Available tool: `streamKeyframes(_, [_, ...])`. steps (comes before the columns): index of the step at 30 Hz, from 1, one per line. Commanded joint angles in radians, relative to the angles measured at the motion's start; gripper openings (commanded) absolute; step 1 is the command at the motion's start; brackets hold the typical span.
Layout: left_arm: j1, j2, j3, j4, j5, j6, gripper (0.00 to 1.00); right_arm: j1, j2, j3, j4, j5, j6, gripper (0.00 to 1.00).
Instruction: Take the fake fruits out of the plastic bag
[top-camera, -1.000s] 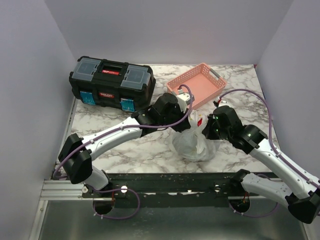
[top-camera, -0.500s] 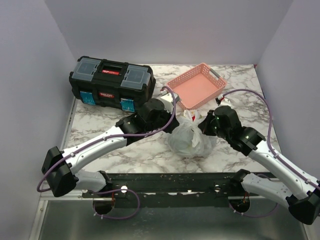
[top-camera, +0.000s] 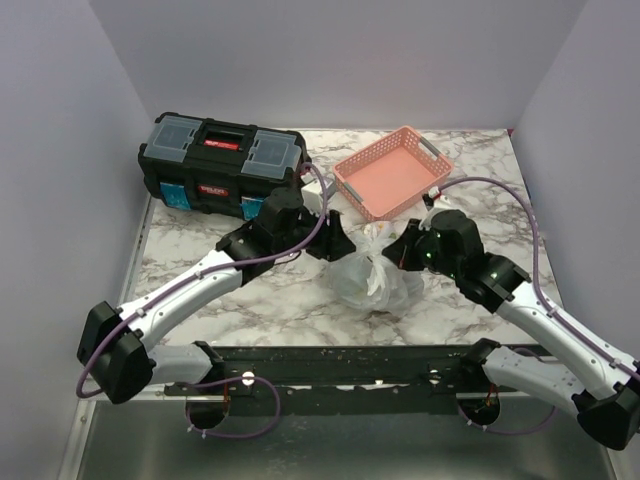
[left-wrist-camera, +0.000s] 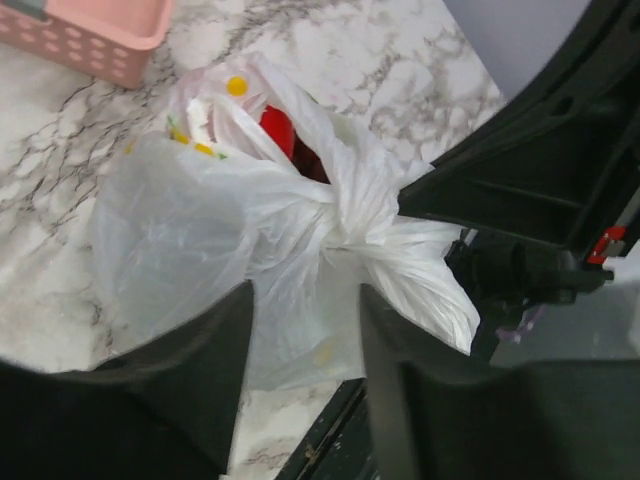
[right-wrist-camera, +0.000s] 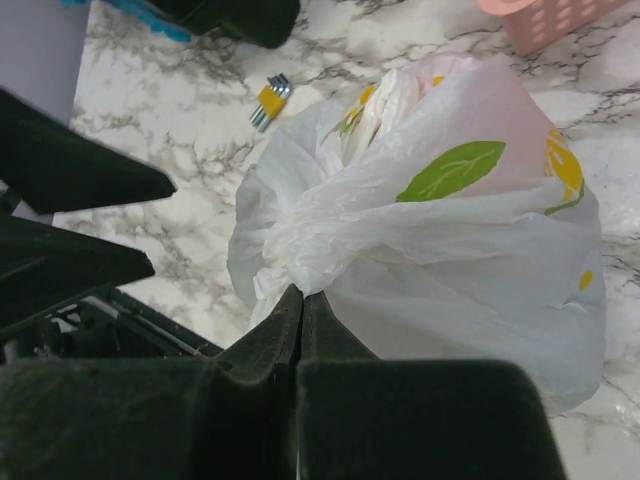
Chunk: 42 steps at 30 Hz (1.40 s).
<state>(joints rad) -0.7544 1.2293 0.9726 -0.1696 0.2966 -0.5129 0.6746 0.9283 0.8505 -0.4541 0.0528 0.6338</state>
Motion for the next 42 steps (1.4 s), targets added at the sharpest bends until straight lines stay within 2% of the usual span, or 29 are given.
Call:
streamKeyframes(1, [0.004,0.084,0.074,0.015,0.199,0.029,0.58,0.006,-0.014,-0.019,0.055,-0.176,-0.058,0.01])
streamKeyframes(4, [0.003,0.136,0.098,0.004,0.243,0.028,0.66,0.006,-0.004,-0.024,0.068,-0.225,-0.064,0.01])
streamKeyframes(6, [0.004,0.146,0.083,0.022,0.242,0.017,0.67,0.005,0.001,-0.03,0.085,-0.243,-0.062,0.01])
streamKeyframes(10, [0.003,0.15,0.063,0.006,0.188,0.022,0.69,0.006,0.029,-0.026,0.088,-0.315,-0.07,0.01])
streamKeyframes(19, [0.032,0.109,0.06,-0.037,0.07,0.014,0.76,0.006,0.027,-0.044,0.08,-0.313,-0.083,0.01])
streamKeyframes(26, [0.043,0.185,0.086,-0.047,0.156,0.002,0.78,0.006,0.024,-0.045,0.075,-0.298,-0.083,0.01])
streamKeyframes(33, [-0.004,0.227,0.076,-0.03,0.178,0.017,0.77,0.006,0.007,-0.061,0.079,-0.295,-0.079,0.01])
streamKeyframes(34, [-0.007,0.24,0.091,-0.042,0.169,0.023,0.72,0.006,0.007,-0.063,0.08,-0.296,-0.077,0.01])
streamKeyframes(37, [-0.007,0.258,0.14,-0.083,0.124,0.035,0.48,0.006,0.0,-0.069,0.084,-0.3,-0.071,0.01])
streamKeyframes(40, [0.0,0.234,0.179,-0.126,0.06,0.06,0.27,0.006,-0.011,-0.073,0.083,-0.284,-0.056,0.01])
streamKeyframes(42, [0.013,0.206,0.191,-0.154,-0.001,0.074,0.09,0.006,-0.014,-0.078,0.08,-0.269,-0.051,0.01])
